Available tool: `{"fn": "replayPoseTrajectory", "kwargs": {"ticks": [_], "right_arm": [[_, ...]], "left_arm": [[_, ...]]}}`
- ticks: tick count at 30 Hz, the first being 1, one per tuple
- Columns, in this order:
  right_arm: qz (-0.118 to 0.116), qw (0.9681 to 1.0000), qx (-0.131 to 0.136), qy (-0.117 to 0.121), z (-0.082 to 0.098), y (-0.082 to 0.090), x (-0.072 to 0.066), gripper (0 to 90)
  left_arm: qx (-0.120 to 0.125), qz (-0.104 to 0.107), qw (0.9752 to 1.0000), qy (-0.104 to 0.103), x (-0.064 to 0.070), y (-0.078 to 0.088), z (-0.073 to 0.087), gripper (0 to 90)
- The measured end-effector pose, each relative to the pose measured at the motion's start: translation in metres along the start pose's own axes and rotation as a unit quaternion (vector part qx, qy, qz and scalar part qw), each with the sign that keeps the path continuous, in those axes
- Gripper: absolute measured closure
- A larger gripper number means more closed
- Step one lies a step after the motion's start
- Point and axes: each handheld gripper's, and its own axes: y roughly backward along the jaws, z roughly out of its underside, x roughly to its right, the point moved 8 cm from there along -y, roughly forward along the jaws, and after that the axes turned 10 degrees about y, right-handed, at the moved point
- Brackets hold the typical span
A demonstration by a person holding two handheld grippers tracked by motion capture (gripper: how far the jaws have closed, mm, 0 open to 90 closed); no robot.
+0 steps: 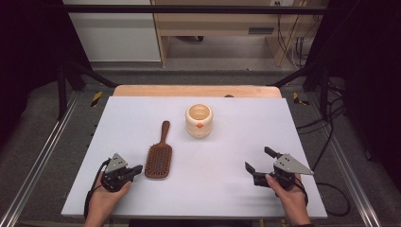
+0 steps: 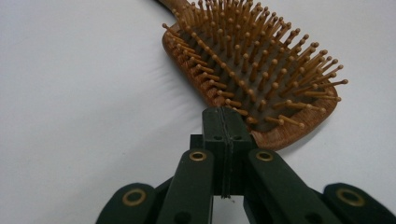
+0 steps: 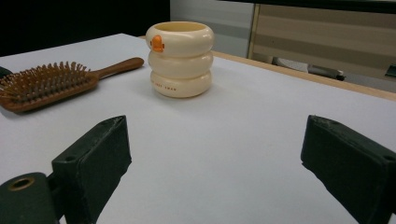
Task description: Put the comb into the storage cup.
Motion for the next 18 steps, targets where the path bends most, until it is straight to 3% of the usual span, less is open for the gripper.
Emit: {"fn": "replayPoseTrajectory", "kwargs": {"ticks": [9, 18], "right_arm": [[-0.001, 1.0, 0.001, -0.001, -0.001, 0.0, 0.0, 8.3], [-0.001, 1.0, 0.001, 0.0, -0.001, 0.001, 0.0, 8.4]], "left_arm": [[-0.014, 0.006, 0.9998, -0.009, 0.004, -0.002, 0.003, 90.0], [-0.025, 0.02, 0.999, -0.03, 0.019, -0.006, 0.005, 90.0]]}}
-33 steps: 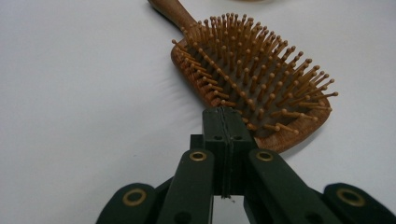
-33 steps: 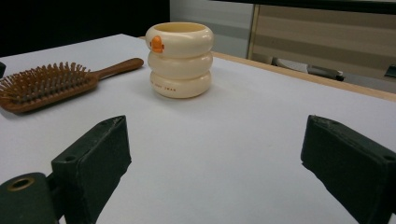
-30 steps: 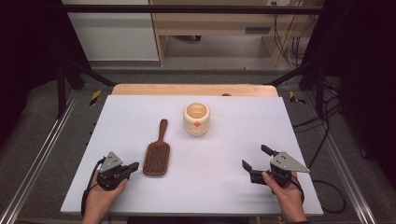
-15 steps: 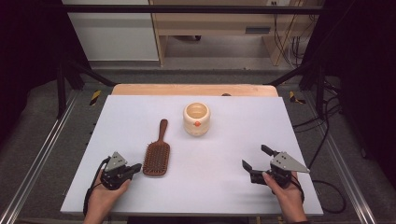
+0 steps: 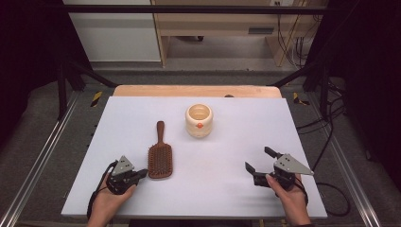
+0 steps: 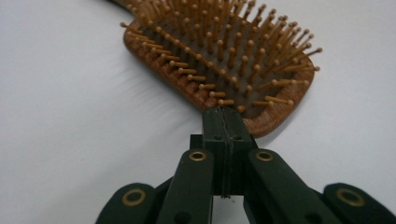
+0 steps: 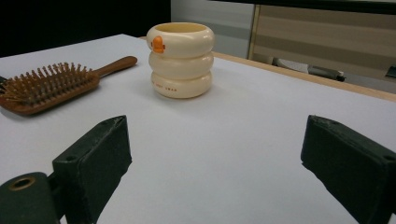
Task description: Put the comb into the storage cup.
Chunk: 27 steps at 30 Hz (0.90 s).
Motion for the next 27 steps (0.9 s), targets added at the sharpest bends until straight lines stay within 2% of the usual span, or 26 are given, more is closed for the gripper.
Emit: {"fn": "replayPoseTrajectory", "kwargs": {"ticks": [15, 27], "right_arm": [[-0.002, 1.0, 0.002, 0.001, -0.001, 0.0, 0.0, 8.3], [-0.003, 1.0, 0.003, -0.002, -0.001, 0.0, 0.001, 8.3]], "left_arm": [[-0.004, 0.011, 0.9994, -0.031, 0.02, -0.008, -0.003, 90.0], [0.0, 0.014, 0.9981, -0.06, 0.042, -0.026, -0.013, 90.0]]}}
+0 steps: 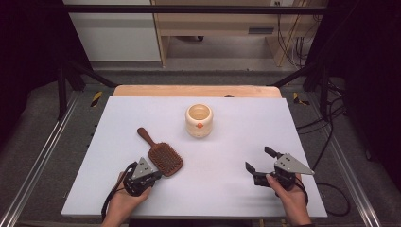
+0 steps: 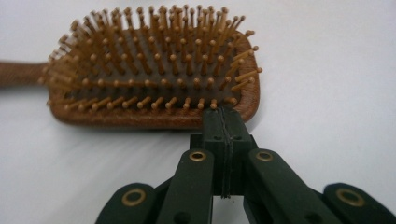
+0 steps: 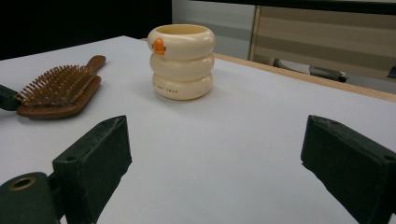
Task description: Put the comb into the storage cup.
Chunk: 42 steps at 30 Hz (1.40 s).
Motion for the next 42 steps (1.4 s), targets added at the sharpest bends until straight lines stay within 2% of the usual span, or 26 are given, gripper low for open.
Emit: {"fn": "replayPoseTrajectory", "kwargs": {"ticks": [9, 17, 28, 33, 42], "right_arm": [[0.0, 1.0, 0.005, -0.005, -0.001, 0.002, 0.001, 8.3], [0.001, 0.9999, 0.008, -0.01, -0.001, 0.003, 0.002, 8.3], [0.0, 0.9999, 0.007, -0.01, -0.001, 0.003, 0.002, 8.3], [0.0, 0.9999, 0.008, -0.01, -0.001, 0.003, 0.002, 8.3], [0.0, 0.9999, 0.008, -0.01, -0.001, 0.003, 0.002, 8.3]], "left_arm": [[0.005, -0.009, 0.9998, -0.016, 0.007, -0.016, -0.015, 90.0], [0.001, -0.012, 0.9997, -0.019, 0.011, -0.03, -0.027, 90.0], [-0.003, -0.027, 0.9991, -0.032, 0.011, -0.04, -0.042, 90.0], [-0.007, -0.032, 0.9989, -0.033, 0.01, -0.045, -0.047, 90.0], [-0.005, -0.043, 0.999, -0.014, 0.003, -0.052, -0.051, 90.0]]}}
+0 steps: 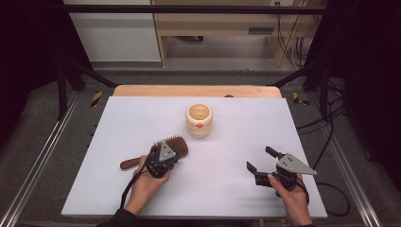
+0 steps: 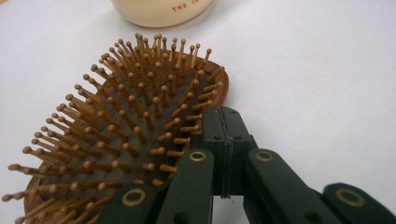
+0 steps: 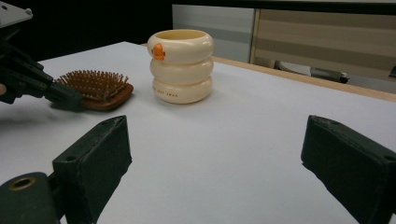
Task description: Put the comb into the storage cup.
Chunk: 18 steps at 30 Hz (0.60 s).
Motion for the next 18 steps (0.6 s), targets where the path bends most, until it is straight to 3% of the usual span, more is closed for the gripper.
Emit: {"fn": "replayPoseTrajectory", "kwargs": {"ticks": [18], "right_arm": [[-0.001, 1.0, 0.001, -0.002, 0.0, 0.0, 0.0, 8.3]], "left_arm": [[-0.001, -0.016, 0.9993, 0.034, -0.008, -0.01, -0.013, 90.0]]}}
